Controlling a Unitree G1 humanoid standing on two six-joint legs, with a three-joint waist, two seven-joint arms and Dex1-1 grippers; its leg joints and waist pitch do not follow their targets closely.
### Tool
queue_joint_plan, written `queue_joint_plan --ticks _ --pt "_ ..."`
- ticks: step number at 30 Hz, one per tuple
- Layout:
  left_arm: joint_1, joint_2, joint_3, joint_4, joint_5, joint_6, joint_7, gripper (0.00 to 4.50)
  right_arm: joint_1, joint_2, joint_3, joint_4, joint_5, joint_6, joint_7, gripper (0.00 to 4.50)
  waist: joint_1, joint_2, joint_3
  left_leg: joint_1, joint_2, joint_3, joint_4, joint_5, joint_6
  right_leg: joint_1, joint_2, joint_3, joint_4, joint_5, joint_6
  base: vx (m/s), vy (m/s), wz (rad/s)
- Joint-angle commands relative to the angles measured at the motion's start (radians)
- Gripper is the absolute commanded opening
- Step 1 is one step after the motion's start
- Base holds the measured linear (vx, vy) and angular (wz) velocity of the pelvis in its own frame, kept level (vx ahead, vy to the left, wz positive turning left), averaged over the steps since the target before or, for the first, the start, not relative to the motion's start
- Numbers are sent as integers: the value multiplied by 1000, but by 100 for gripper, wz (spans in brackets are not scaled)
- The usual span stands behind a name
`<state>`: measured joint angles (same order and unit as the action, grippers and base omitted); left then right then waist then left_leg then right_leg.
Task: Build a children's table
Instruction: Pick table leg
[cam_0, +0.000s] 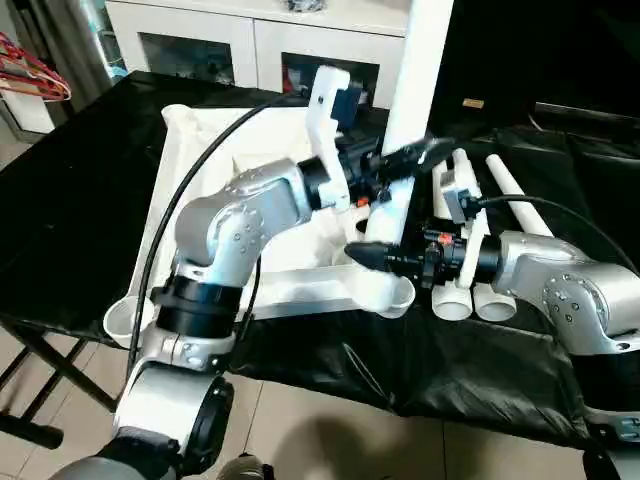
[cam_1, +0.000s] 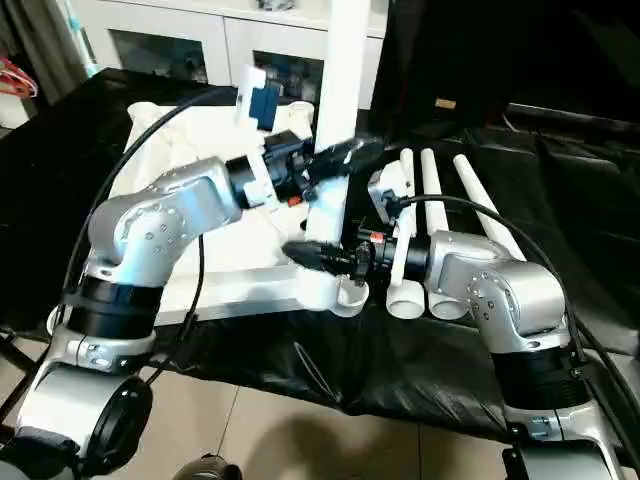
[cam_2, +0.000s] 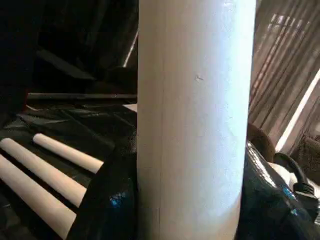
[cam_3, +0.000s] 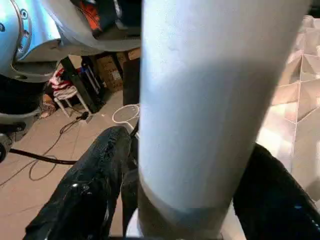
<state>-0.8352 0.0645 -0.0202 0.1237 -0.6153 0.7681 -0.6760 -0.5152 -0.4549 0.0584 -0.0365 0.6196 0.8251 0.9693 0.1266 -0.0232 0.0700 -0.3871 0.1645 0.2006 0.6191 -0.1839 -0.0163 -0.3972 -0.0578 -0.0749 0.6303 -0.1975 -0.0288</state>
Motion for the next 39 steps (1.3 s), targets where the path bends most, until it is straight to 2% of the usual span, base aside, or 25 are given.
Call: queue_joint_plan --ticks 1,4,6,9,14,21,22,28,35,39 --pt "-2 7 -13 -33 -11 14 -22 184 -11 -19 11 1 8 9 13 274 3 -11 -81 19 72 -38 -62 -65 37 56 -104 61 -77 -155 -178 0 0 0" --pt "1 10 -18 -40 -12 21 -29 184 -10 -26 14 2 5 9 19 250 2 -13 -81 19 71 -38 -62 -67 35 57 -104 61 -78 -156 -174 0 0 0" --pt "1 13 -21 -42 -13 24 -37 184 -10 -27 15 2 1 10 24 233 4 -8 -81 19 72 -39 -62 -66 33 57 -105 62 -77 -153 -176 0 0 0" --pt "0 17 -26 -43 -17 27 -43 184 -8 -30 19 -1 -2 11 32 199 4 -9 -81 20 71 -38 -62 -70 33 57 -104 61 -78 -146 -179 0 0 0" --pt "-2 13 -27 -43 -22 36 -48 184 -4 -29 26 -6 2 11 32 187 5 -9 -82 19 71 -39 -61 -67 31 58 -104 62 -76 -137 -181 0 0 0" --pt "-7 9 -22 -33 -23 37 -45 184 3 -22 30 -9 -3 2 27 186 8 -7 -82 20 72 -39 -62 -74 29 58 -104 61 -77 -137 -186 0 0 0" --pt "-8 9 -22 -32 -22 36 -47 184 4 -19 31 -6 -10 -5 20 242 8 -7 -82 20 72 -39 -62 -75 29 58 -104 61 -77 -139 -185 0 0 0" --pt "-6 6 -23 -40 -24 41 -52 184 8 -9 32 -3 -19 -14 -1 289 12 -6 -83 21 73 -39 -62 -71 25 57 -104 61 -76 -130 -188 0 0 0" --pt "-5 6 -29 -38 -21 35 -61 184 15 -11 34 -14 -8 -12 13 290 14 -6 -83 20 72 -39 -61 -71 27 59 -105 62 -76 -130 -183 0 0 0" --pt "-8 9 -31 -35 -23 34 -65 184 14 -13 34 -12 -7 -11 14 253 13 -6 -83 20 72 -39 -62 -70 28 59 -104 61 -75 -124 -184 0 0 0"
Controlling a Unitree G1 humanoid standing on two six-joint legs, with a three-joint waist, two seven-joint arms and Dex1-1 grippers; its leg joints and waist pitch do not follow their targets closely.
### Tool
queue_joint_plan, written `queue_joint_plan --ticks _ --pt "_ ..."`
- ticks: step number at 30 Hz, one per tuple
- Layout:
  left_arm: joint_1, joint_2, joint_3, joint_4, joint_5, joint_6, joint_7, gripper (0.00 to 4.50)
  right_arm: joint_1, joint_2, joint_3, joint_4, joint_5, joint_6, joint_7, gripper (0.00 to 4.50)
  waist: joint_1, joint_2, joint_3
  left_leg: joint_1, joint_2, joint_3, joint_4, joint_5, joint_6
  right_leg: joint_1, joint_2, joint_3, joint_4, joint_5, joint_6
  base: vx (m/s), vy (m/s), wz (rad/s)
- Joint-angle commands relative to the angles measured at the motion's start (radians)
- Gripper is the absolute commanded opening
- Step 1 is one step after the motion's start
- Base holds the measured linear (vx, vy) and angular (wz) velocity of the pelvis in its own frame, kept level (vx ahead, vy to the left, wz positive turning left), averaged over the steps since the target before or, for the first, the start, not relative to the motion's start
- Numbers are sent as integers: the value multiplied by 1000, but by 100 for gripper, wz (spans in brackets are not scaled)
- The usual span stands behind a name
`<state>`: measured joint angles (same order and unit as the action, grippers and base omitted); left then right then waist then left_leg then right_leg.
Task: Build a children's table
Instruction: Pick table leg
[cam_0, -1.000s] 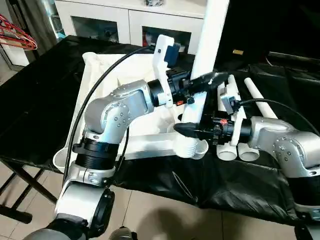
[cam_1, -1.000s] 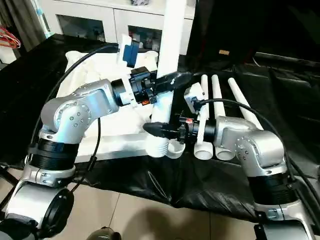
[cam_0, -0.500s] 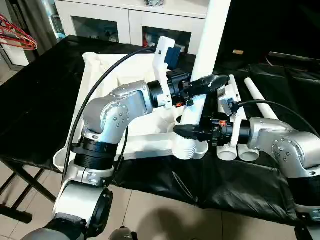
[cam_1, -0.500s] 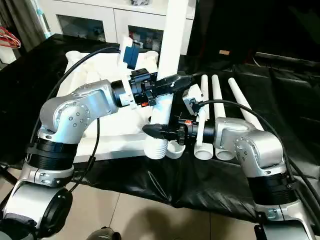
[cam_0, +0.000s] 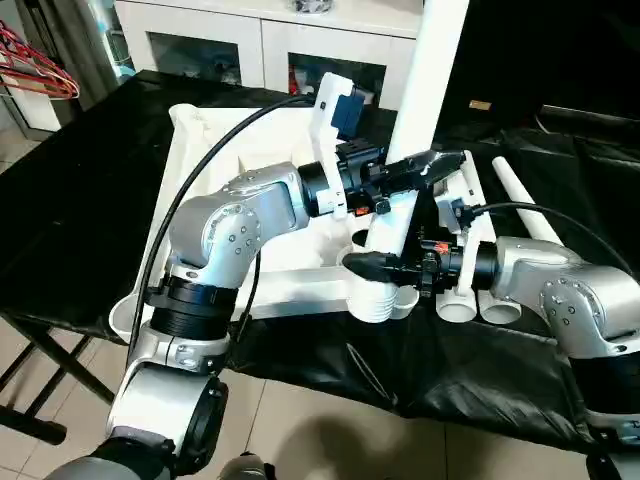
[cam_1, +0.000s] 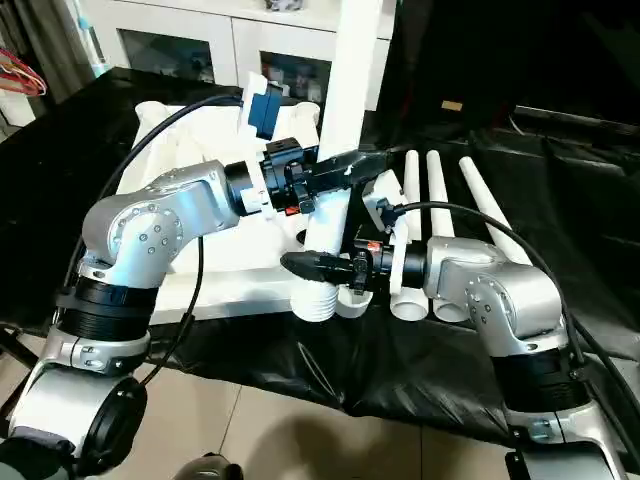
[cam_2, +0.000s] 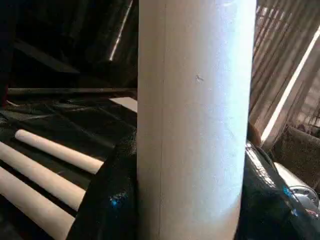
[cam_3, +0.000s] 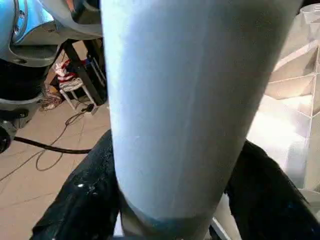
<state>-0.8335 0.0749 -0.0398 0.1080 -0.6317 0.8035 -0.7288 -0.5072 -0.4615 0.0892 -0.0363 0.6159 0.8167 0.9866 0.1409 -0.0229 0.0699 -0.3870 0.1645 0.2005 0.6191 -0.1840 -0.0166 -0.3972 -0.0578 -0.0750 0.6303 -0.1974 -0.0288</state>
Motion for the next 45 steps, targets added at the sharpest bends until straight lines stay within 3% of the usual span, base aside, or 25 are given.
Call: queue_joint_plan --ticks 1,4,10,11,15,21,22,23,24,26,27,28,29,31,32,35,37,38,39,42,43,44,45 --pt "-11 0 -12 -19 -7 -2 -14 184 5 -7 3 -11 -3 -2 -1 253 -1 -6 -83 20 72 -40 -62 -70 28 59 -104 61 -75 -124 -184 0 0 0" --pt "-12 1 -11 -18 -7 -1 -17 184 6 -8 2 -13 1 1 3 218 -1 -5 -83 20 72 -40 -62 -71 28 58 -104 61 -75 -124 -186 0 0 0" --pt "-14 2 -12 -14 -3 -5 -16 184 8 -9 1 -15 4 4 5 191 -2 -5 -83 21 73 -40 -62 -74 24 58 -104 61 -75 -126 -186 0 0 0" --pt "-18 2 -15 -5 15 -8 6 240 9 -8 0 -15 4 3 3 191 -1 -4 -83 20 73 -40 -62 -74 24 58 -104 61 -75 -124 -186 0 0 0" --pt "-25 -5 3 15 6 -5 16 289 12 -5 1 -18 3 2 -1 189 -1 -3 -83 20 72 -40 -62 -75 24 59 -104 62 -75 -119 -186 0 0 0" --pt "-62 -38 76 24 -26 -19 81 301 25 10 -3 -33 5 -1 -22 189 -1 -4 -84 19 72 -41 -61 -75 28 60 -104 60 -75 -108 -197 0 0 0" --pt "-75 -45 97 25 -33 -37 96 301 29 23 -12 -30 2 -10 -42 189 1 8 -84 20 71 -42 -60 -75 25 59 -105 60 -74 -110 -197 0 0 0" --pt "-83 -51 111 29 -35 -52 112 301 31 32 -20 -28 -1 -20 -57 189 -1 10 -84 19 71 -43 -60 -82 23 59 -104 60 -76 -107 -199 0 0 0" --pt "-88 -51 116 32 -27 -67 123 301 30 41 -28 -24 -2 -24 -71 189 -2 5 -84 20 71 -42 -61 -86 22 60 -103 60 -77 -102 -199 0 0 0" --pt "-122 -45 147 60 43 -172 209 301 24 80 -68 1 -18 -56 -147 189 -5 8 -85 20 71 -44 -61 -94 18 59 -101 59 -80 -106 -187 0 0 0" --pt "-122 -45 147 60 43 -172 209 301 24 80 -68 1 -18 -56 -147 189 -4 8 -86 21 71 -44 -61 -93 16 60 -102 59 -78 -108 -184 0 0 0" --pt "-136 -28 154 73 67 -191 224 301 23 87 -74 11 -36 -75 -176 189 -2 16 -86 21 71 -45 -61 -91 13 60 -103 59 -78 -109 -183 0 0 0" --pt "-144 5 155 83 100 -207 228 301 24 91 -75 19 -65 -99 -208 189 -4 14 -86 21 71 -45 -63 -89 7 58 -100 59 -79 -110 -173 0 0 0" --pt "-137 40 134 84 139 -221 217 301 25 96 -78 28 -88 -121 -235 189 -6 16 -86 22 72 -47 -65 -90 -3 57 -100 59 -77 -114 -160 0 0 0" --pt "-112 106 86 77 196 -239 174 301 24 101 -79 49 -129 -158 -285 188 -9 18 -86 24 70 -46 -65 -95 -9 57 -99 58 -76 -118 -157 0 0 0" --pt "-69 167 28 67 241 -256 128 301 20 121 -99 76 -158 -192 -350 188 -15 21 -86 25 71 -44 -68 -98 -26 52 -99 60 -72 -122 -155 0 0 0" --pt "12 246 -76 60 315 -306 40 301 6 148 -126 133 -204 -270 -438 188 -14 24 -88 28 73 -45 -67 -88 -27 50 -102 60 -70 -97 -169 0 0 0" --pt "20 252 -87 59 322 -312 30 301 5 150 -129 138 -208 -278 -446 188 -21 25 -86 25 73 -43 -71 -92 -32 47 -99 61 -68 -105 -164 0 0 0" --pt "26 257 -94 59 328 -317 24 301 4 152 -131 142 -210 -283 -452 188 -20 25 -88 31 73 -41 -69 -100 -38 47 -100 62 -68 -97 -170 0 0 0" --pt "67 244 -110 80 326 -320 16 301 9 161 -141 148 -205 -295 -452 188 -21 28 -87 24 72 -41 -70 -104 -35 52 -101 62 -65 -62 -190 0 0 0" --pt "64 223 -94 100 315 -304 38 301 16 164 -136 139 -203 -301 -441 188 -21 26 -87 25 72 -41 -70 -108 -35 53 -101 62 -66 -62 -193 0 0 0" --pt "16 160 -40 194 325 -292 161 301 33 177 -128 117 -194 -312 -422 188 -22 22 -86 24 70 -39 -68 -119 -26 55 -102 62 -67 -66 -200 0 0 0" --pt "16 160 -40 194 325 -292 161 301 33 177 -128 117 -194 -312 -422 188 -23 22 -84 24 67 -36 -66 -130 -22 54 -100 63 -71 -77 -199 0 0 0"
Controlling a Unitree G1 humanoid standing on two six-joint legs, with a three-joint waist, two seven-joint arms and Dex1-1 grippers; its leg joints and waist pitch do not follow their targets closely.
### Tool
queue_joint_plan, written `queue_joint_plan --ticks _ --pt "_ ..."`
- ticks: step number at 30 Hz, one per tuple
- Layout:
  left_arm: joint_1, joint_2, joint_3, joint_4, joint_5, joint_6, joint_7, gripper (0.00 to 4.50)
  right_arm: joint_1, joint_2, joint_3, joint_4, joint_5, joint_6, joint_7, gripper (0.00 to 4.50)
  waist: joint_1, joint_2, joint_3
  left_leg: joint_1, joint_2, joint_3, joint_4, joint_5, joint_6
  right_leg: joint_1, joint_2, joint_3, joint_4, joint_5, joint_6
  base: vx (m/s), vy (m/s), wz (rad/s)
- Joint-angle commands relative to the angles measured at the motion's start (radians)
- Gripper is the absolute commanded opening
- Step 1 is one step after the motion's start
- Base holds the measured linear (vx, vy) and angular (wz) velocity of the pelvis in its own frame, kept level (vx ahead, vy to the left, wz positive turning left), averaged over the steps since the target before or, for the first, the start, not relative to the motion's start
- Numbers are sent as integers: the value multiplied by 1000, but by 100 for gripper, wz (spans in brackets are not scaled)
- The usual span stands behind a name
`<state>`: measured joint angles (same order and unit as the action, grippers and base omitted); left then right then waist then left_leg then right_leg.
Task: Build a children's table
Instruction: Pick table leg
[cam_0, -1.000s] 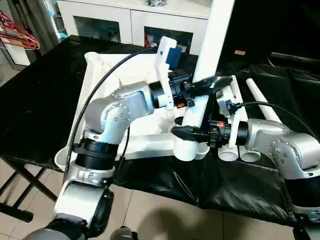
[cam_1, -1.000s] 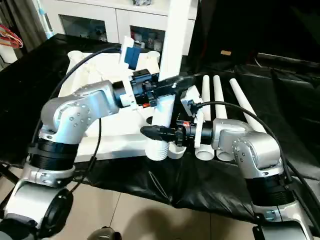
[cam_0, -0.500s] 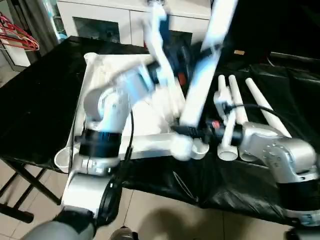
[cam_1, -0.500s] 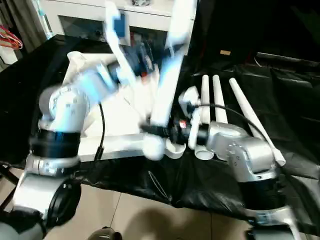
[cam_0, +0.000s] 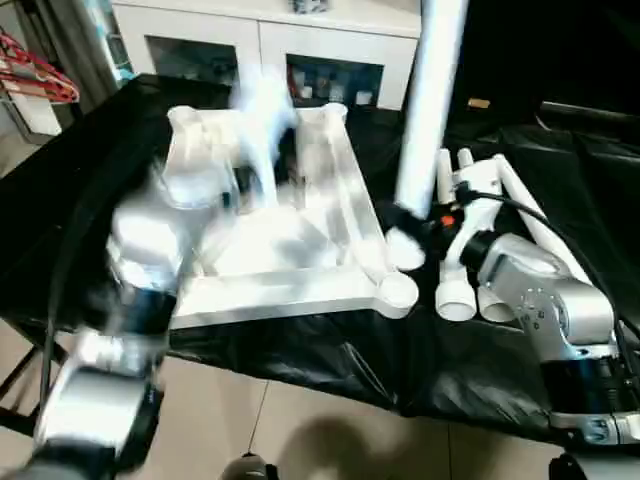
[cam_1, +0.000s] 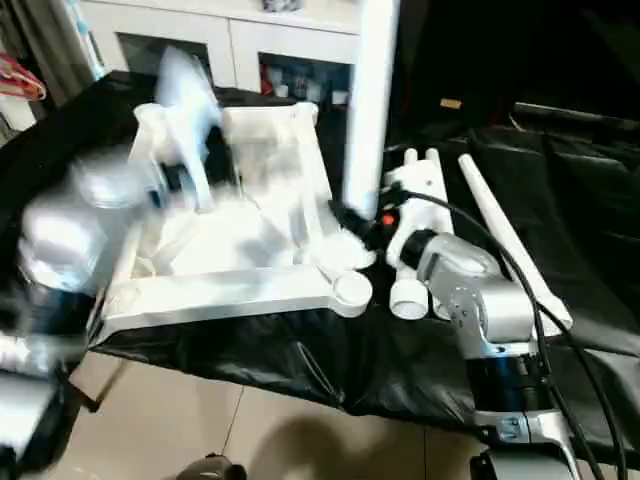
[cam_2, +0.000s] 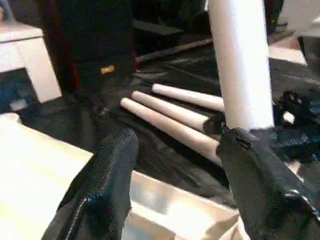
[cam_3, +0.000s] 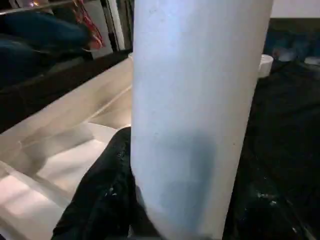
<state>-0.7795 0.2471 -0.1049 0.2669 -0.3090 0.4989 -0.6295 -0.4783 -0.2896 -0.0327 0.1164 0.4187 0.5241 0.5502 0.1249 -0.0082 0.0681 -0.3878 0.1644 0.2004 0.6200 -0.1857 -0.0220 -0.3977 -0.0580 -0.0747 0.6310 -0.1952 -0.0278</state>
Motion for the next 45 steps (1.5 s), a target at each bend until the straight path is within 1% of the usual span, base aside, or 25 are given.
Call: queue_joint_plan --ticks 1,3,5,6,7,12,15,17,19,21,22,23,26,28,29,30,33,34,37,39,40,41,42,43,45 --pt "-72 -40 54 91 14 15 135 301 10 12 -2 -47 9 -21 24 188 -5 6 -83 26 68 -39 -67 -138 -15 56 -104 62 -73 -95 -199 0 0 0" --pt "-130 -69 77 178 39 -31 214 301 16 22 10 -53 7 -27 24 188 -6 4 -84 21 67 -43 -67 -126 -1 61 -105 62 -77 -109 -182 0 0 0" --pt "-175 -102 94 204 5 -53 199 301 20 24 30 -53 4 -33 36 188 -7 0 -85 20 67 -45 -68 -111 7 63 -106 60 -77 -107 -178 0 0 0" --pt "-200 -129 110 202 -26 -44 195 301 19 26 37 -48 0 -35 37 188 -9 5 -86 19 69 -44 -66 -96 11 61 -106 60 -74 -80 -191 0 0 0" --pt "-200 -129 110 202 -26 -44 195 301 19 26 37 -48 0 -35 37 188 -8 3 -87 19 69 -43 -64 -85 19 61 -106 60 -71 -53 -210 0 0 0" --pt "-224 -191 114 116 -103 -6 127 301 22 25 49 -43 -12 -39 37 188 -7 4 -85 18 70 -41 -62 -88 39 61 -108 59 -72 -53 -236 0 0 0" --pt "-199 -218 75 -3 -180 42 20 301 28 26 50 -50 -22 -35 44 188 -7 4 -83 19 72 -40 -63 -97 37 61 -109 60 -73 -77 -243 0 0 0" --pt "-181 -206 46 -24 -162 27 -10 301 28 22 51 -45 -24 -38 45 188 -9 5 -81 20 73 -41 -66 -107 36 59 -105 60 -77 -100 -233 0 0 0" --pt "-181 -204 61 3 -146 21 21 301 28 13 60 -40 -34 -45 47 188 -10 2 -79 19 71 -40 -66 -116 34 59 -103 60 -79 -116 -224 0 0 0" --pt "-175 -196 62 7 -140 -3 9 301 28 12 63 -37 -35 -47 47 188 -11 2 -78 20 68 -40 -66 -128 26 61 -104 61 -86 -162 -200 0 0 0" --pt "-168 -181 63 -4 -140 -10 -8 301 28 13 65 -35 -36 -49 45 188 -10 -1 -79 21 69 -41 -67 -128 24 61 -104 60 -87 -167 -195 0 0 0" --pt "-171 -173 87 4 -137 -2 18 301 26 15 64 -31 -38 -51 41 188 -13 1 -80 18 69 -42 -68 -122 22 63 -103 59 -83 -165 -190 0 0 0" --pt "-184 -133 148 73 -101 -43 83 301 14 27 44 -16 -47 -66 12 188 -15 1 -82 20 68 -43 -67 -117 23 58 -102 59 -81 -137 -190 0 0 0" --pt "-184 -127 152 78 -97 -49 85 301 13 28 42 -14 -48 -68 9 188 -17 1 -82 21 67 -42 -67 -119 21 58 -100 59 -80 -137 -185 0 0 0" --pt "-163 -73 135 83 -71 -57 51 301 2 33 21 -4 -45 -51 -16 188 -18 1 -83 22 69 -42 -67 -113 20 57 -102 60 -80 -130 -185 0 0 0" --pt "-163 -73 135 83 -71 -57 51 301 2 33 21 -4 -45 -51 -16 188 -19 4 -83 23 70 -43 -70 -109 17 54 -101 60 -77 -128 -185 0 0 0" --pt "-93 23 73 75 -25 -84 -63 301 -15 31 -6 1 -33 50 -73 188 -20 8 -81 26 72 -42 -72 -105 6 51 -100 62 -75 -121 -189 0 0 0" --pt "-70 47 45 70 -13 -91 -105 301 -19 34 -14 3 -26 52 -75 188 -20 3 -82 25 71 -42 -73 -104 6 52 -101 62 -75 -120 -188 0 0 0" --pt "-19 90 -36 59 33 -118 -183 301 -23 32 -17 13 -33 22 -72 188 -19 9 -81 29 74 -40 -75 -122 -13 47 -104 64 -74 -137 -181 0 0 0" --pt "63 126 -173 42 96 -151 -290 301 -30 22 -2 50 -63 -60 -46 188 -14 8 -79 30 76 -40 -78 -143 -25 44 -107 66 -78 -160 -173 0 0 0" --pt "63 126 -173 42 96 -151 -290 301 -30 22 -2 50 -63 -60 -46 188 -12 9 -80 32 77 -40 -78 -147 -29 43 -109 66 -77 -164 -172 0 0 0" --pt "85 131 -219 51 120 -159 -308 301 -27 12 13 52 -67 -49 -27 188 -14 9 -79 31 76 -39 -79 -150 -35 43 -107 67 -76 -164 -173 0 0 0" --pt "85 131 -219 51 120 -159 -308 301 -27 12 13 52 -67 -49 -27 188 -15 11 -78 29 75 -39 -79 -151 -35 45 -106 67 -77 -161 -172 0 0 0" --pt "99 134 -254 68 144 -171 -316 301 -19 3 26 40 -67 -34 -11 188 -14 11 -78 28 76 -40 -80 -152 -37 48 -107 67 -75 -155 -173 0 0 0" --pt "111 133 -275 83 157 -176 -333 301 -11 2 31 23 -60 -8 -5 188 -16 8 -78 27 73 -40 -80 -153 -30 50 -107 68 -78 -155 -173 0 0 0"
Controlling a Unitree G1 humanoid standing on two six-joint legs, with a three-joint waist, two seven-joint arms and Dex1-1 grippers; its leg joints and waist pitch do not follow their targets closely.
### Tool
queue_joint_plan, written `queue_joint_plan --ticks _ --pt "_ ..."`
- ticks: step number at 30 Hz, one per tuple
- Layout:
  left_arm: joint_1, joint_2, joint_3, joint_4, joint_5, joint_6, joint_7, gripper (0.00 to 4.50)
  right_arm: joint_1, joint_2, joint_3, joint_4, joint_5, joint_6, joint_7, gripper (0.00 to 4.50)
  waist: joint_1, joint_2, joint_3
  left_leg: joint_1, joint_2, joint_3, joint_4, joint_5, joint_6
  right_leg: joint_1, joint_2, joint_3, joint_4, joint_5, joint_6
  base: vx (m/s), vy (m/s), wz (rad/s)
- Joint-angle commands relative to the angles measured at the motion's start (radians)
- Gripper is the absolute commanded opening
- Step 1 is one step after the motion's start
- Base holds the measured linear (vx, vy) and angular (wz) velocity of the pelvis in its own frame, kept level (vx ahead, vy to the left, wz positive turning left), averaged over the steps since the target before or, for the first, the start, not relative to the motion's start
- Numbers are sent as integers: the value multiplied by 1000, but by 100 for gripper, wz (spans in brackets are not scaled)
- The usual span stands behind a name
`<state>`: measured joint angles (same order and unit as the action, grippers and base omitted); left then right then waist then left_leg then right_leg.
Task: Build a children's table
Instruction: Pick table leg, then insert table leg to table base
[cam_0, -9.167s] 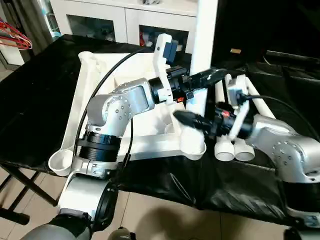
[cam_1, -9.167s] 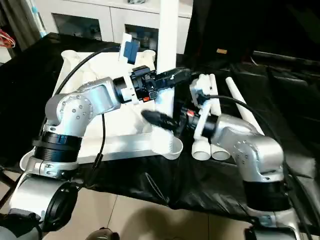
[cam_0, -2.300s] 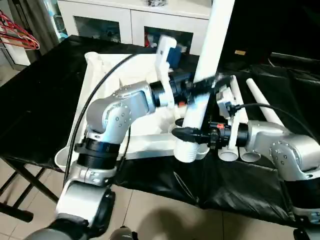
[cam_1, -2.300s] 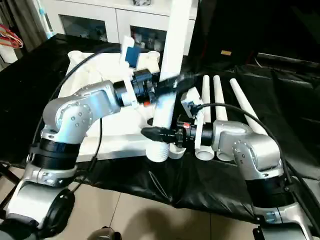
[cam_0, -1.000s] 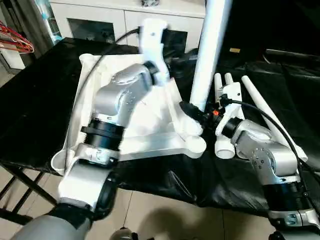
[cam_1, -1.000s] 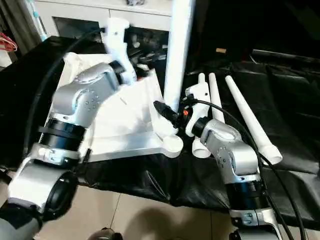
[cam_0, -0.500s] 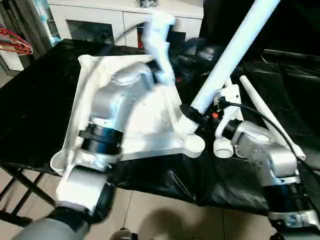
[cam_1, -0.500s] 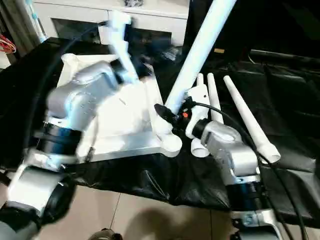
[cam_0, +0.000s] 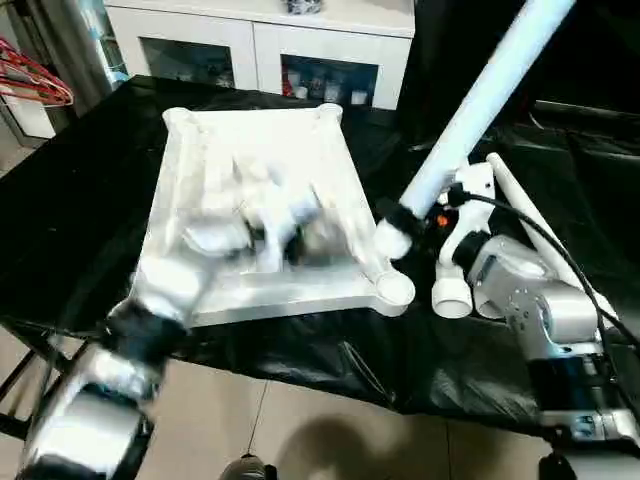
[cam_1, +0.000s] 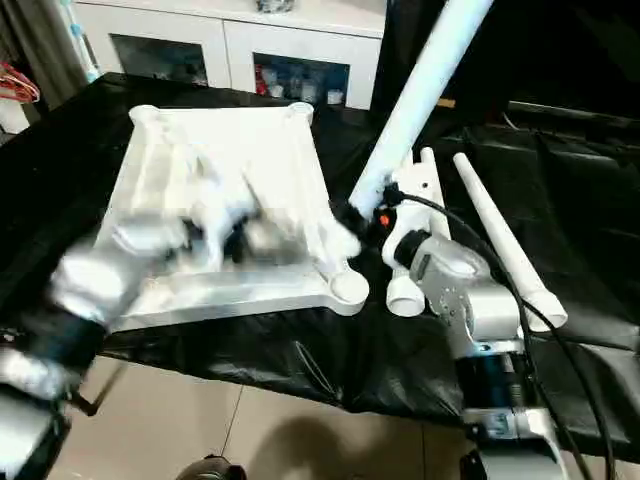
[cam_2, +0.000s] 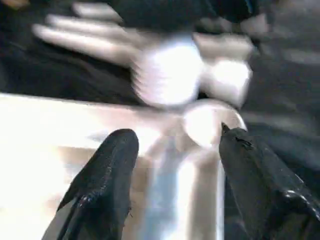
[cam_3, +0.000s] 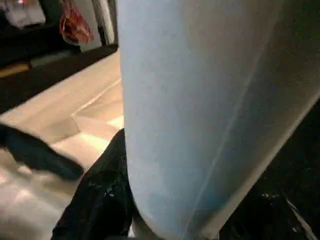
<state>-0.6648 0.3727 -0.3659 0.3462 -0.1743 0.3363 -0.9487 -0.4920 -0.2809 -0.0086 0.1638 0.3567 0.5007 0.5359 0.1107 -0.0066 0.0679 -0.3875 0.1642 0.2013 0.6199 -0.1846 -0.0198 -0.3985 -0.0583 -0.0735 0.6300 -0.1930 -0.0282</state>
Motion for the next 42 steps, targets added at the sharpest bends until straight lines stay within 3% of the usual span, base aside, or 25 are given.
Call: queue_joint_plan --ticks 1,4,5,6,8,9,12,20,25,26,30,40,41,42 --pt "2 -2 -22 30 39 -22 -22 301 10 -6 8 -37 2 31 6 188 -4 13 -77 27 73 -41 -79 -162 -33 49 -105 66 -80 -162 -172 0 0 0" --pt "6 -5 -24 39 41 -26 -34 301 14 -8 8 -37 -3 40 -2 188 -4 11 -80 27 74 -42 -78 -162 -34 51 -108 66 -78 -158 -180 0 0 0" --pt "13 -2 -35 47 45 -36 -60 301 23 -16 11 -33 -5 35 5 188 -4 27 -79 28 74 -45 -78 -165 -37 49 -107 65 -77 -158 -184 0 0 0" --pt "16 2 -44 52 50 -41 -70 301 27 -21 12 -33 -4 33 12 188 -8 19 -79 27 74 -44 -79 -174 -38 51 -105 65 -80 -153 -183 0 0 0" --pt "17 7 -58 66 67 -57 -71 284 35 -30 12 -38 -1 34 26 188 -10 17 -79 27 73 -44 -79 -178 -34 52 -105 65 -78 -149 -188 0 0 0" --pt "17 9 -65 75 78 -65 -72 267 39 -32 10 -45 3 43 32 188 -11 10 -79 26 73 -42 -78 -176 -28 53 -106 66 -79 -154 -189 0 0 0" --pt "21 13 -62 84 89 -51 -76 255 50 -37 14 -59 8 63 42 188 -8 16 -78 26 75 -43 -77 -168 -22 51 -107 65 -79 -171 -186 0 0 0" --pt "33 4 -59 116 119 -84 -51 193 60 -42 17 -70 10 74 46 188 -11 19 -79 27 75 -44 -78 -179 -25 50 -107 65 -81 -170 -194 0 0 0" --pt "30 2 -65 130 134 -86 -63 168 65 -54 22 -86 19 119 65 188 -11 12 -78 26 74 -42 -77 -172 -17 51 -107 66 -82 -174 -195 0 0 0" --pt "30 0 -65 135 137 -86 -65 140 65 -57 24 -87 20 126 71 188 -10 13 -78 26 75 -42 -77 -168 -15 50 -108 66 -82 -178 -192 0 0 0" --pt "28 -1 -73 148 145 -83 -81 123 63 -68 34 -83 21 145 87 188 -9 13 -78 27 76 -43 -77 -169 -14 49 -109 65 -83 -191 -189 0 0 0" --pt "35 -1 -68 155 150 -65 -103 39 53 -65 40 -59 5 146 102 188 -9 10 -76 26 76 -43 -78 -173 -14 48 -110 66 -85 -211 -186 0 0 0" --pt "36 0 -68 154 150 -64 -105 29 52 -64 40 -56 4 145 102 188 -9 5 -77 25 76 -43 -78 -165 -11 49 -111 66 -83 -210 -186 0 0 0" --pt "38 0 -67 153 148 -62 -109 15 52 -62 40 -52 5 144 103 188 -8 7 -77 26 76 -42 -77 -162 -10 47 -111 66 -84 -212 -185 0 0 0"
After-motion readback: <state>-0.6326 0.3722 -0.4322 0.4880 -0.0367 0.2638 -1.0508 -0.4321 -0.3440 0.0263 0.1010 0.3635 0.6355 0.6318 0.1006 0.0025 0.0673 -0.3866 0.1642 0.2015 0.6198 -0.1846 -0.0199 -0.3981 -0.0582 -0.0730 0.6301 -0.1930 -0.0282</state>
